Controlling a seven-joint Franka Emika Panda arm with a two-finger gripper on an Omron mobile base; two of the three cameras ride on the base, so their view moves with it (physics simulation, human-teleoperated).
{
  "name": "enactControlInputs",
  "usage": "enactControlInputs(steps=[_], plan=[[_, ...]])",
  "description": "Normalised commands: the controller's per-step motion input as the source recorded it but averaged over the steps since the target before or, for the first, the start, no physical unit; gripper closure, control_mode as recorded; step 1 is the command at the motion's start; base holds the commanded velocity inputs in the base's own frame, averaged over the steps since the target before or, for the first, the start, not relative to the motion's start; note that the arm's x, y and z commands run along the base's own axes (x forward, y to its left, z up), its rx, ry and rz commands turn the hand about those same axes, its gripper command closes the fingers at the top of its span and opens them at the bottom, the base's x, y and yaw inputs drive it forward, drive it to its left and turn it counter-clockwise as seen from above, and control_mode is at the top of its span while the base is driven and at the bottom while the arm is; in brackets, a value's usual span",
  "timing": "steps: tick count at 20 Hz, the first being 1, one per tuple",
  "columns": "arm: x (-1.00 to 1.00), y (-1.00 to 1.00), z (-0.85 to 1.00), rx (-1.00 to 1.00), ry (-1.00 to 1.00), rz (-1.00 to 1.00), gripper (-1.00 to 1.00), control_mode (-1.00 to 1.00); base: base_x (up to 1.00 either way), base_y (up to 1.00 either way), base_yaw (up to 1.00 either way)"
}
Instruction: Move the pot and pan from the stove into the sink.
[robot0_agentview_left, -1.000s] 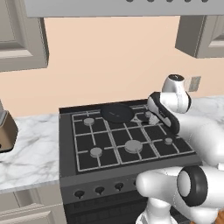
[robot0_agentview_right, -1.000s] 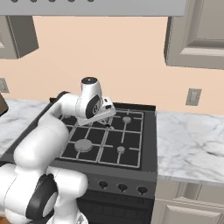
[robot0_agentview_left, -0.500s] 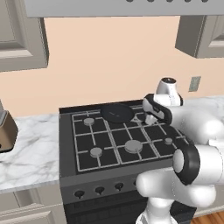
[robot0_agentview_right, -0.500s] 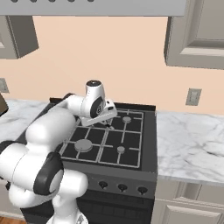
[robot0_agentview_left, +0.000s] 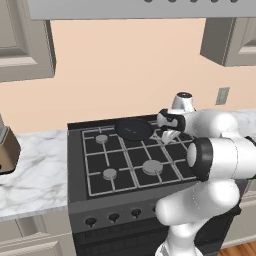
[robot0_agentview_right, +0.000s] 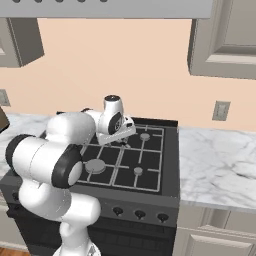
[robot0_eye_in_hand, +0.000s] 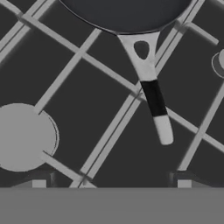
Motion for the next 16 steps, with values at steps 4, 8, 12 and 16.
enactControlInputs(steps=[4, 8, 12, 16], plan=[[0.52, 0.0, -0.32, 0.01, 0.01, 0.03, -1.0, -1.0, 0.0, 0.0, 0.0], [0.47, 0.0, -0.28, 0.0, 0.0, 0.04, -1.0, -1.0, 0.0, 0.0, 0.0], [0.11, 0.0, -0.11, 0.0, 0.0, 0.02, -1.0, -1.0, 0.0, 0.0, 0.0], [0.15, -0.06, -0.06, 0.01, 0.0, 0.01, -1.0, -1.0, 0.0, 0.0, 0.0]])
